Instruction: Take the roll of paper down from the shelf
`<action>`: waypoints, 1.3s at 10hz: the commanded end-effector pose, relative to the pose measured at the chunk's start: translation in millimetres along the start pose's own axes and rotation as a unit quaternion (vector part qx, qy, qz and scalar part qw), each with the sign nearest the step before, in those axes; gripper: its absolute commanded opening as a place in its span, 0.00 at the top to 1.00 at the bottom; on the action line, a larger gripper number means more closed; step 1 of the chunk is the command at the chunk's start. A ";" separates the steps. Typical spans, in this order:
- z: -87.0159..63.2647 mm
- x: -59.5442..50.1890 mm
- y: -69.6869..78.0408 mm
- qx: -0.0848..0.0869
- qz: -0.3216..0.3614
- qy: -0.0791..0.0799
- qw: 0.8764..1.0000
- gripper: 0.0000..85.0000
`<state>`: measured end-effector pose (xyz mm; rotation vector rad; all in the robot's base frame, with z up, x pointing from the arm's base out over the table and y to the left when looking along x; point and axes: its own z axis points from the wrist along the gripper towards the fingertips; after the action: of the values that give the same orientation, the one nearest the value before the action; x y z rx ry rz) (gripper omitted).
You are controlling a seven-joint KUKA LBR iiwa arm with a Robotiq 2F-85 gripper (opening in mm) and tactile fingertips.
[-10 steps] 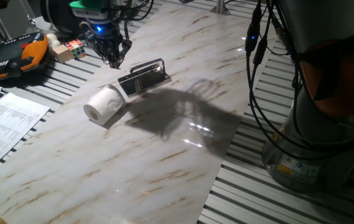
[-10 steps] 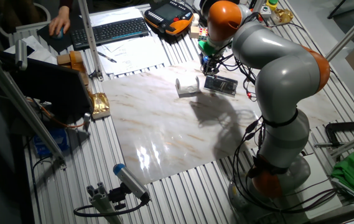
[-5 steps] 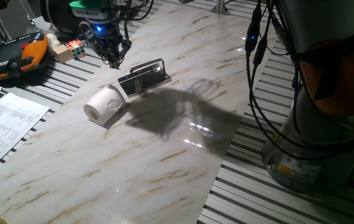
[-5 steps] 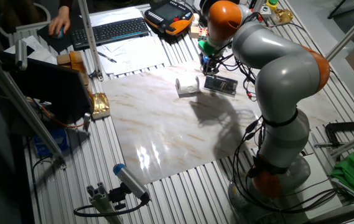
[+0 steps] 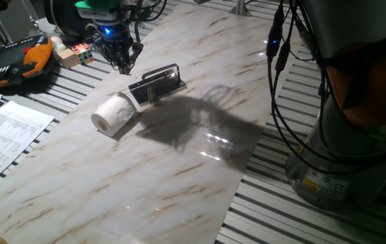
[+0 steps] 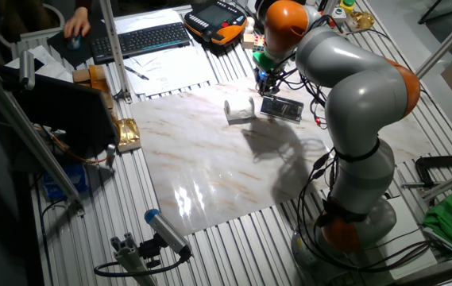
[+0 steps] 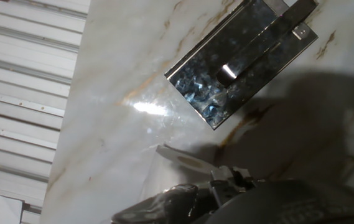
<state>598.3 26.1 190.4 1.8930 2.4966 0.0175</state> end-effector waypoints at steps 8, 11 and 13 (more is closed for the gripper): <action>-0.7 0.6 -0.9 -0.007 -0.003 -0.005 1.000 0.99; -0.3 2.7 -1.0 -0.005 0.007 -0.004 1.000 0.99; -0.7 2.5 -1.4 -0.001 0.016 -0.005 1.000 0.99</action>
<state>596.3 28.2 191.1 1.9281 2.4582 0.0095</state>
